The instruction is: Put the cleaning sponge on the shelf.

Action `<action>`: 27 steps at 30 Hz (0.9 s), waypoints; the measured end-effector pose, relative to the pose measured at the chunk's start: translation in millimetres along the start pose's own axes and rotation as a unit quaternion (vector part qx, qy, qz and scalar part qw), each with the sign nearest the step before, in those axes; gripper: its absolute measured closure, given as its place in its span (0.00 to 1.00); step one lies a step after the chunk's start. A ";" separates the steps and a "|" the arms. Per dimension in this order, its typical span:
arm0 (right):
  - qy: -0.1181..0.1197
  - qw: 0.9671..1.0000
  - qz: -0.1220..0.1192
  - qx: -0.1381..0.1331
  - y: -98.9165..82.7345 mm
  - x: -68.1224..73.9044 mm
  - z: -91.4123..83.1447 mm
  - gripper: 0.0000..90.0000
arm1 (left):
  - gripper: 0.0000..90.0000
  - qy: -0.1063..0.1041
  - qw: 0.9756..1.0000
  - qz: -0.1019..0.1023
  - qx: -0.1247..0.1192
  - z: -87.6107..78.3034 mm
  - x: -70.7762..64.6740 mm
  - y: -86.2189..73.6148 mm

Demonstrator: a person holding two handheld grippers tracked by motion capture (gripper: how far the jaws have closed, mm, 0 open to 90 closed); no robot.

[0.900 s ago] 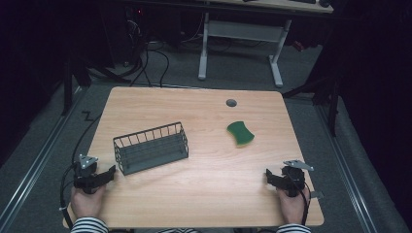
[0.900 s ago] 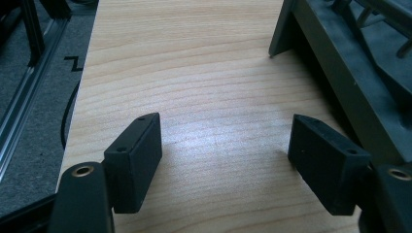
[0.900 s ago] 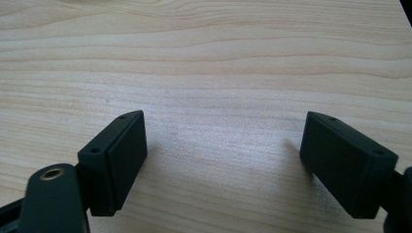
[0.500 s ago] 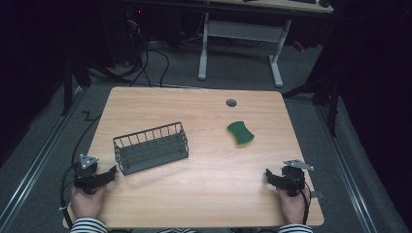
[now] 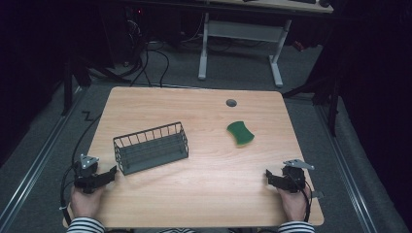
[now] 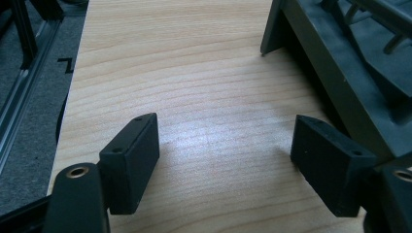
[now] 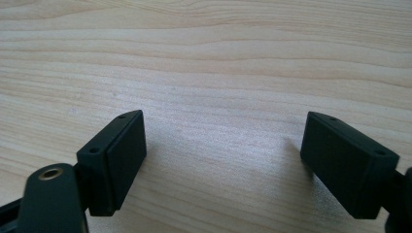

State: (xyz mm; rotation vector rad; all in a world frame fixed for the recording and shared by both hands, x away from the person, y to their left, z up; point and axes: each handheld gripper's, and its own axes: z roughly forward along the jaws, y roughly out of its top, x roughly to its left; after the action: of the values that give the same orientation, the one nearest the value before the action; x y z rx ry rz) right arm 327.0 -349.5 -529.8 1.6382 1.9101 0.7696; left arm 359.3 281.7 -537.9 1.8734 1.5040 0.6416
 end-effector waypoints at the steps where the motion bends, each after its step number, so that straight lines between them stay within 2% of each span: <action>1: 0.000 1.000 0.002 -0.001 0.0 0.6 -0.8 0.25 | 0.29 0.000 1.000 0.001 0.000 -0.1 -0.1 -0.1; 4: 0.006 1.000 0.005 -0.007 0.0 0.4 -2.9 0.36 | 0.31 0.003 1.000 -0.002 -0.001 -0.4 -0.1 -0.3; 9: 0.033 0.999 0.005 -0.031 0.3 1.9 -10.7 0.43 | 0.35 0.006 1.000 -0.005 -0.003 -1.1 0.1 -0.5; 16: 0.040 0.997 -0.014 -0.064 8.6 12.5 -15.2 0.50 | 0.37 -0.005 1.000 0.000 -0.006 -1.3 -0.9 -0.6; 17: 0.045 0.996 -0.019 -0.073 11.2 16.1 -15.3 0.51 | 0.37 -0.005 1.000 -0.002 -0.006 -1.3 -1.0 -0.6; 20: 0.060 0.996 -0.024 -0.069 17.5 21.3 -12.4 0.53 | 0.37 -0.020 1.000 -0.010 -0.005 -4.0 -1.6 -0.8; 23: 0.083 0.993 -0.035 -0.075 27.0 29.5 -11.3 0.57 | 0.37 -0.024 1.000 -0.004 -0.007 -8.7 -4.4 -2.4; 27: 0.117 0.989 -0.061 -0.067 42.2 44.3 -7.0 0.63 | 0.37 -0.033 0.999 0.001 -0.009 -17.3 -6.1 -4.3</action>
State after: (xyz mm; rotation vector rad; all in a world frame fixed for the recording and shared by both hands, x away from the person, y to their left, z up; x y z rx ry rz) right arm 345.3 -301.5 -495.8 1.3875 2.0473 1.0532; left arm 342.7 279.4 -529.2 1.8651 1.4500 0.5861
